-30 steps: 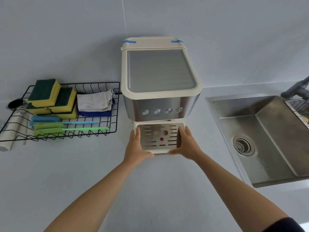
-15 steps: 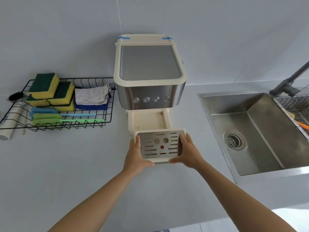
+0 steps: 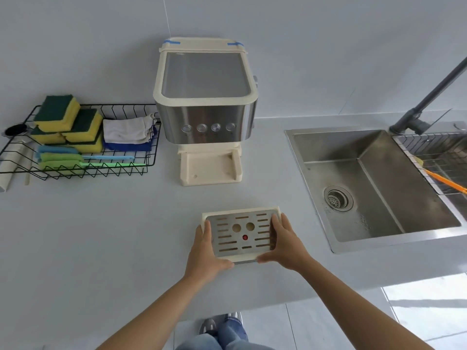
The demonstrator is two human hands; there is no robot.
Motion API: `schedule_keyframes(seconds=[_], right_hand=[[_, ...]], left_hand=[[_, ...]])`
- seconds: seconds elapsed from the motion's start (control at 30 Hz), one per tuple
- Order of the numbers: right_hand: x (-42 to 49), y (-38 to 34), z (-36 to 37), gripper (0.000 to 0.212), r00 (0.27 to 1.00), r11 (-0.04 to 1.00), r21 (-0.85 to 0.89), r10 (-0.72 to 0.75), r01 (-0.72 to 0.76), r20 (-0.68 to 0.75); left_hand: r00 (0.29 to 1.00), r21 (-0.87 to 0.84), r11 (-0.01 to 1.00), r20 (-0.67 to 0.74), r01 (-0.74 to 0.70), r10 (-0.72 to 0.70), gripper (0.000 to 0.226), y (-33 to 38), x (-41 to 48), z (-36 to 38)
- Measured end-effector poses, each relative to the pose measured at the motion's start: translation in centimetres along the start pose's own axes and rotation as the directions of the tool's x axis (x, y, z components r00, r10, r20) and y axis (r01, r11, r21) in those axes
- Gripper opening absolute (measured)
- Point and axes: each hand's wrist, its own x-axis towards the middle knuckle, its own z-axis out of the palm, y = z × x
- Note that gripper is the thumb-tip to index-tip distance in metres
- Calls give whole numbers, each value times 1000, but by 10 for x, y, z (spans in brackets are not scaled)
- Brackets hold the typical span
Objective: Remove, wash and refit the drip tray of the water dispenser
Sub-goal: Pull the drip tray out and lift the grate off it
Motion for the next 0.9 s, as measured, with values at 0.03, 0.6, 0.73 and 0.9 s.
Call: schedule_keyframes(seconds=[0.03, 0.6, 0.73, 0.9], right_hand=[[-5, 1, 2, 96, 1000, 1000, 2, 6, -6, 0], [-41, 1, 34, 113, 995, 995, -5, 95, -95, 32], [-38, 2, 31, 100, 995, 996, -46, 83, -81, 47], [-37, 1, 26, 99, 994, 985, -156, 81, -69, 67]], left_hand=[[1000, -2, 1000, 7, -8, 8, 119, -2, -4, 2], [992, 60, 995, 110, -76, 69, 113, -30, -33, -4], [989, 101, 992, 131, -77, 63, 113, -31, -31, -4], [986, 206, 975, 160, -88, 55, 111, -29, -28, -11]])
